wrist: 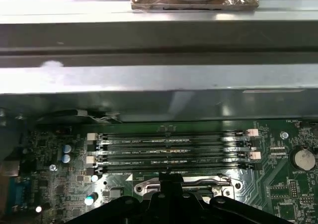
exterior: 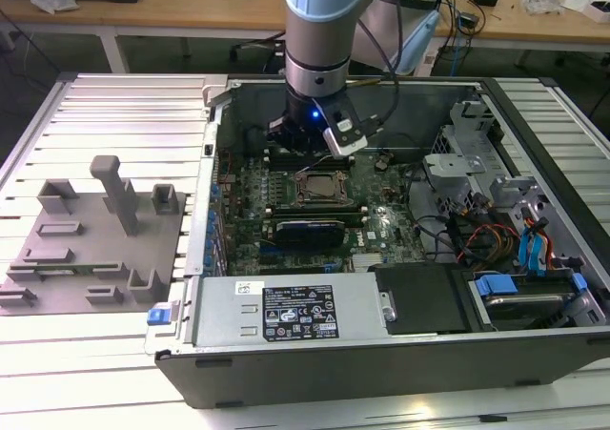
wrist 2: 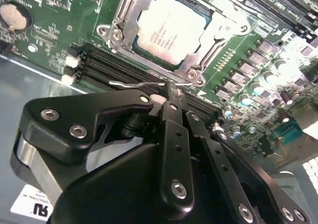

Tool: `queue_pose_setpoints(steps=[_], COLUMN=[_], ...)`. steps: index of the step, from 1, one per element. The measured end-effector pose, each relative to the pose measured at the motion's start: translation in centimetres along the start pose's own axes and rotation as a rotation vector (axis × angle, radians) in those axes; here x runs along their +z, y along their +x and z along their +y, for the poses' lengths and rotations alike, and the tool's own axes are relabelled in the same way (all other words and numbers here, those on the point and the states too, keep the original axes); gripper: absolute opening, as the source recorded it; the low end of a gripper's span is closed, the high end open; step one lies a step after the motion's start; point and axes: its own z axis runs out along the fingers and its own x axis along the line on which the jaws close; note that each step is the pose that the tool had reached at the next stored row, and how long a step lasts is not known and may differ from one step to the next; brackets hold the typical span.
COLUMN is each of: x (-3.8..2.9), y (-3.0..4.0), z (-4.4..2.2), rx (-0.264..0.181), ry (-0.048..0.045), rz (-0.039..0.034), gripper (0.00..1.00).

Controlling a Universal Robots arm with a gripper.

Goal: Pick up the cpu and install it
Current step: 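Install the first cpu locking lever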

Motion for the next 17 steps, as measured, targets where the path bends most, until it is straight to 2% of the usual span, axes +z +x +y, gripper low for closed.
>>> queue_pose_setpoints(steps=[4, 6, 9, 13, 17], x=[0.16, 0.16, 0.2, 0.25, 0.34], y=[-0.16, -0.18, -0.7, -0.92, -1.09], z=[-0.03, -0.02, -0.01, -0.01, -0.02], rx=[0.043, 0.044, 0.051, 0.064, 0.101], ry=[0.0009, 0.0008, 0.0009, 0.0012, 0.0019], rz=[-0.0083, -0.0086, -0.0101, -0.0126, -0.0197], gripper=[0.11, 0.11, 0.11, 0.11, 0.11])
